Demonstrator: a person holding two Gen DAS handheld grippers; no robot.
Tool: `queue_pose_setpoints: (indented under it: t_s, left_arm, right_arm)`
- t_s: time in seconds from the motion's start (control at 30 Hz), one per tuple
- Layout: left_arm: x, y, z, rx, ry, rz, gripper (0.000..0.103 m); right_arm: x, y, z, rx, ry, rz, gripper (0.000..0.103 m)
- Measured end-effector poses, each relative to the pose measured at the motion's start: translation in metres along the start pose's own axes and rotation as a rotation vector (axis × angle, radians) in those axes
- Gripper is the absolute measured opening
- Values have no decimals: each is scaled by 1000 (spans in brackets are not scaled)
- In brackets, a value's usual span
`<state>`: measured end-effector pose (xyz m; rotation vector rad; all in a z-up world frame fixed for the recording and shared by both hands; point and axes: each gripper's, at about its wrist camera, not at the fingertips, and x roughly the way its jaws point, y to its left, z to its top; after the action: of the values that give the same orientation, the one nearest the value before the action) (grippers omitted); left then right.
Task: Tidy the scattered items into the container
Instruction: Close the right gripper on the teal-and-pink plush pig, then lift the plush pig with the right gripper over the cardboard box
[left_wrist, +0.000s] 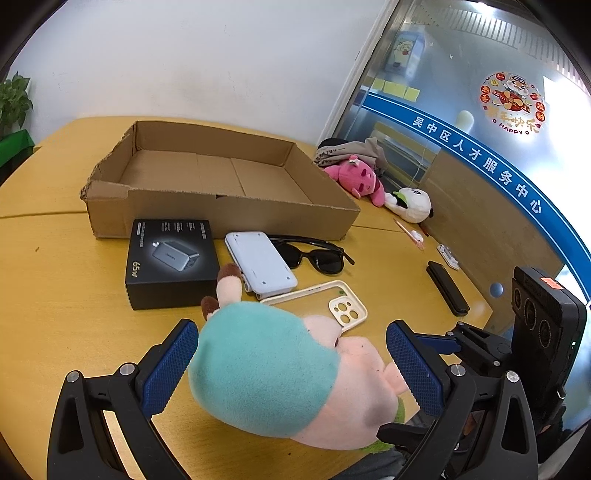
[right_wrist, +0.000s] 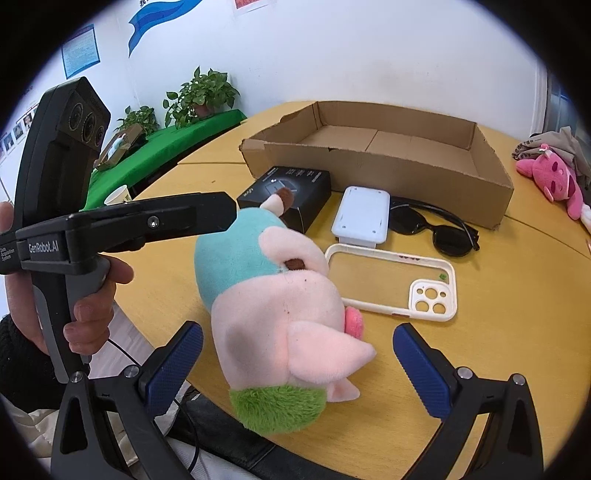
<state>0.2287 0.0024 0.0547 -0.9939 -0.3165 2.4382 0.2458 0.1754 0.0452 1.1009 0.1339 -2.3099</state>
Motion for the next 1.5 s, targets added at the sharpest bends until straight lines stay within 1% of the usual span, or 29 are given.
queue_pose_setpoints:
  t_s: [0.13,0.27,0.37,0.43,0.5,0.57,0.63,0.77,0.87,0.97,1.13,1.3,1.5]
  left_arm:
    - [4,11,-5,-18,28,-11,103]
    - [10,25,-9,-41,56,-24,101]
    - [19,36,-14,-65,85,-50,96]
    - [24,42,-19,-74,95,-71,95]
    - [25,46,-21,-95,90,-98,94]
    - [26,49,-21,-101,92,-115,92]
    - [24,50,-21,-105,93,-126,90]
    - [19,51,-23,-112,86,-146,85]
    - [13,46,-22,-105,70,-145,82]
    - [-1,38,-14,-88,27,-149,81]
    - [-28,17,21,11,-59,-131,81]
    - [-44,7,57,76,-123,-121,79]
    - [-56,0,113,158,-190,-115,79]
  right_arm:
    - [8,0,-1,-12,29,3,102]
    - [28,-3,-1,-18,79,6,102]
    - [41,-5,-3,-7,113,78,102]
    - [49,-2,-6,-23,139,98,102]
    - [58,3,-9,-52,173,85,99]
    - [65,7,-12,-67,202,94,87]
    - [67,8,-12,-72,205,93,85]
    - [61,7,-11,-67,189,94,75]
    - [53,12,-12,-74,176,83,72]
    - [40,20,-7,-81,139,68,71]
    - [15,28,14,-119,43,46,70]
    - [-6,27,48,-151,-47,17,68]
    - [-25,24,93,-189,-141,-22,67]
